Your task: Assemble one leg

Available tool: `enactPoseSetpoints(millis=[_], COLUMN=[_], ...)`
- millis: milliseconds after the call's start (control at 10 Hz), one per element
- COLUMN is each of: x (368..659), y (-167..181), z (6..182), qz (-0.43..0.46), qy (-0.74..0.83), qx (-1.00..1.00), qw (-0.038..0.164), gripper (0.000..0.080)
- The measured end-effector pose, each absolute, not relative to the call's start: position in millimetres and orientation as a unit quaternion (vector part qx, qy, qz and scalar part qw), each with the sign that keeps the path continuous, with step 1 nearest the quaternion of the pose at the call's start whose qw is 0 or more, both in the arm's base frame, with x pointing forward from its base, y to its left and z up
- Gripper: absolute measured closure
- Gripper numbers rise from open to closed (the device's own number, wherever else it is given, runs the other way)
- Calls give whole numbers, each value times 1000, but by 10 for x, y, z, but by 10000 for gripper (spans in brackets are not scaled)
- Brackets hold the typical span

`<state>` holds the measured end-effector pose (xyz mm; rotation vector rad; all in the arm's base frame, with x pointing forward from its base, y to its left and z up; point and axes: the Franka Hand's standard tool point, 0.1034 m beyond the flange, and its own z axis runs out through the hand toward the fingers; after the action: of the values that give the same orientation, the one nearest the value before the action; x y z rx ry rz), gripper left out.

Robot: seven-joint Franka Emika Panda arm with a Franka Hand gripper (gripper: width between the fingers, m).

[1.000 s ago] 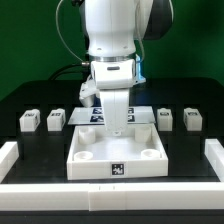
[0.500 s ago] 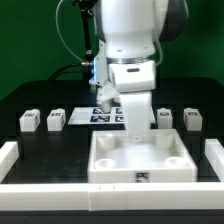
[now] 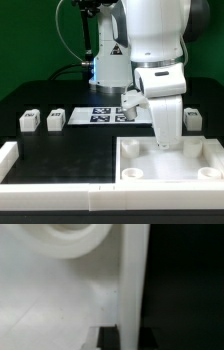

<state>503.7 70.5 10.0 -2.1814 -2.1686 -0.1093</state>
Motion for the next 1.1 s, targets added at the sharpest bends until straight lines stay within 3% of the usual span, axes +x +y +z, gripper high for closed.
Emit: enactPoseSetpoints(millis=[200, 300, 400, 500, 700, 1100], x=[5034, 5031, 5031, 5030, 5030, 5030], y=[702, 699, 698, 698, 696, 695], z=[100, 96, 95, 95, 94, 94], qz=[-35, -35, -34, -34, -34, -34], qy=[-704, -704, -704, -704, -704, -704], qx=[-709, -709, -709, -709, -709, -709], qw=[33, 33, 33, 33, 33, 33], gripper=[739, 680, 680, 473, 195, 152])
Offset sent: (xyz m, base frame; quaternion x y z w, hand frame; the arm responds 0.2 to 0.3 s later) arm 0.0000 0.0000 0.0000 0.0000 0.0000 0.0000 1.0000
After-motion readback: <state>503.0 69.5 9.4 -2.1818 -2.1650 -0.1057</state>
